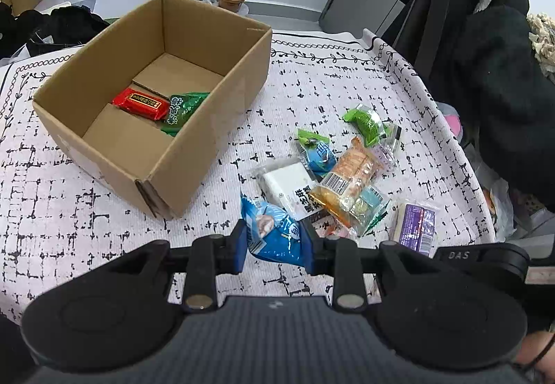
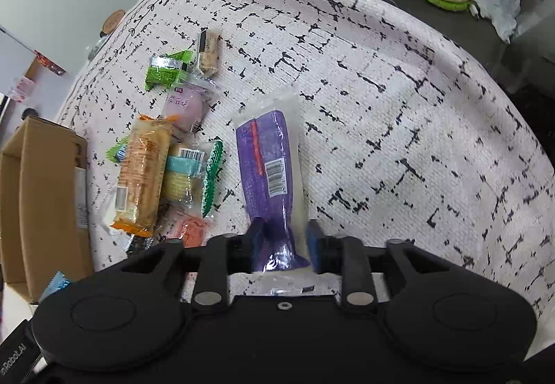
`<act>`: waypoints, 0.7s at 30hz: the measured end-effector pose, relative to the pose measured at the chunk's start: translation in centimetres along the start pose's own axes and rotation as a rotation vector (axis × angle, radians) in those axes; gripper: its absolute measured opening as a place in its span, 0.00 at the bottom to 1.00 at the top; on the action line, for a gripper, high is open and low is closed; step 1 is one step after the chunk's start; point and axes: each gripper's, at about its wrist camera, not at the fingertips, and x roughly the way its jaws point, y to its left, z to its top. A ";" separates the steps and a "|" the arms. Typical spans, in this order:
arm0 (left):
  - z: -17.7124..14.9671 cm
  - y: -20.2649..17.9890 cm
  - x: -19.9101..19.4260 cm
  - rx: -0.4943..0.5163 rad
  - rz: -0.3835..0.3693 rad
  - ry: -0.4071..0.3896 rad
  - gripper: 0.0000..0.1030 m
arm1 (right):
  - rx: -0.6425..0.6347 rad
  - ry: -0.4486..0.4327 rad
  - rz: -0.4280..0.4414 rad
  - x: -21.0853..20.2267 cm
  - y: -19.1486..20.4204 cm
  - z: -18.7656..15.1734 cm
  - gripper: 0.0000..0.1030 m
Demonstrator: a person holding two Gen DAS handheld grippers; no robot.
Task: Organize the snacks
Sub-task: 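Lift both snacks over the box and open both tools to drop them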
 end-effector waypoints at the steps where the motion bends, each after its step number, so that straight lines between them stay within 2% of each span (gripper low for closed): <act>1: 0.0 0.0 0.1 0.002 0.000 0.003 0.29 | -0.010 -0.007 -0.009 0.0 0.2 0.0 0.45; 2: 0.0 0.0 0.2 0.002 -0.001 0.004 0.29 | -0.020 -0.013 -0.017 0.1 0.4 0.1 0.54; 4: 0.0 0.0 0.6 0.002 0.000 0.008 0.29 | -0.040 -0.023 -0.034 0.3 0.8 0.2 0.59; 13: 0.0 0.1 2.6 0.009 0.012 0.042 0.29 | -0.122 -0.016 -0.071 1.9 2.2 0.7 0.58; 15: -0.1 0.0 2.9 0.013 0.013 0.047 0.29 | -0.135 -0.018 -0.073 2.1 2.4 0.6 0.50; 16: -0.1 0.0 3.0 0.014 0.015 0.048 0.29 | -0.139 -0.015 -0.069 2.1 2.4 0.6 0.37; 21: 0.0 -0.1 3.1 0.018 0.020 0.049 0.29 | -0.154 -0.026 -0.038 1.8 2.8 0.5 0.30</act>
